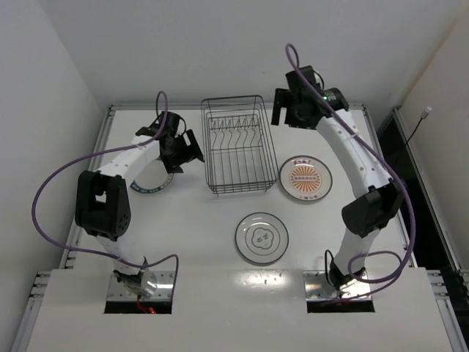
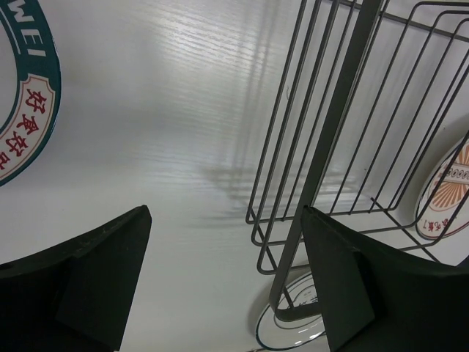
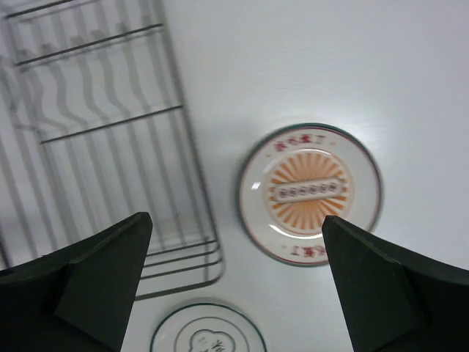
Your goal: Load the plates into the dish rack
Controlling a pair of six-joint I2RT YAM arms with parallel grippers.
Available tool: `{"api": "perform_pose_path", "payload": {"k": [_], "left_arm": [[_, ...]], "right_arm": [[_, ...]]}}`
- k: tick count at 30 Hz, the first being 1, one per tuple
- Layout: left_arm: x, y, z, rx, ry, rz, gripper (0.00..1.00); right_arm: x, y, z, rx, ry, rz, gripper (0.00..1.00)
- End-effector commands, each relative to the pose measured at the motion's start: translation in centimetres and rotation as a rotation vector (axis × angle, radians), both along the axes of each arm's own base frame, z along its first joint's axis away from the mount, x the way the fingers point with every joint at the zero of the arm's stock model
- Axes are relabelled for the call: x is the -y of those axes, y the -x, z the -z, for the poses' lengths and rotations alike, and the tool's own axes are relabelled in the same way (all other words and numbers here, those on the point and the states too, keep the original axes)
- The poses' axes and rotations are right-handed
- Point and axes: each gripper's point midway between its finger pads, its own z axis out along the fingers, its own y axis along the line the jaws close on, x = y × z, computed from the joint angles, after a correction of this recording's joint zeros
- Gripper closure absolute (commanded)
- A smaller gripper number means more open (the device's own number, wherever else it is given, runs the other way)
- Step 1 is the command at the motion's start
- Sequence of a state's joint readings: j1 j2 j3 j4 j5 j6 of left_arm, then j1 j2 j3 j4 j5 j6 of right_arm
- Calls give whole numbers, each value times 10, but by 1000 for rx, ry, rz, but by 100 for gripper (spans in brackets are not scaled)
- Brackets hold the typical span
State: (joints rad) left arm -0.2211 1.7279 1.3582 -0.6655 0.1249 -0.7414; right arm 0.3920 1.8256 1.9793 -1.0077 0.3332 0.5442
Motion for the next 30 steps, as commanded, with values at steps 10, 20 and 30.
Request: {"api": "perform_pose_path", "payload": {"k": [10,20,30], "left_arm": [[1,-4,-5,17,-16,16,19],[0,-1,3,-1,-25,24,19],[-7,-3,13,-28,-30,6,19]], "right_arm": [[133,58,125,-180,-241,325,0],[133,85,219,-234,-663,378,0],[125,61,263,-318,-815,397,35]]}}
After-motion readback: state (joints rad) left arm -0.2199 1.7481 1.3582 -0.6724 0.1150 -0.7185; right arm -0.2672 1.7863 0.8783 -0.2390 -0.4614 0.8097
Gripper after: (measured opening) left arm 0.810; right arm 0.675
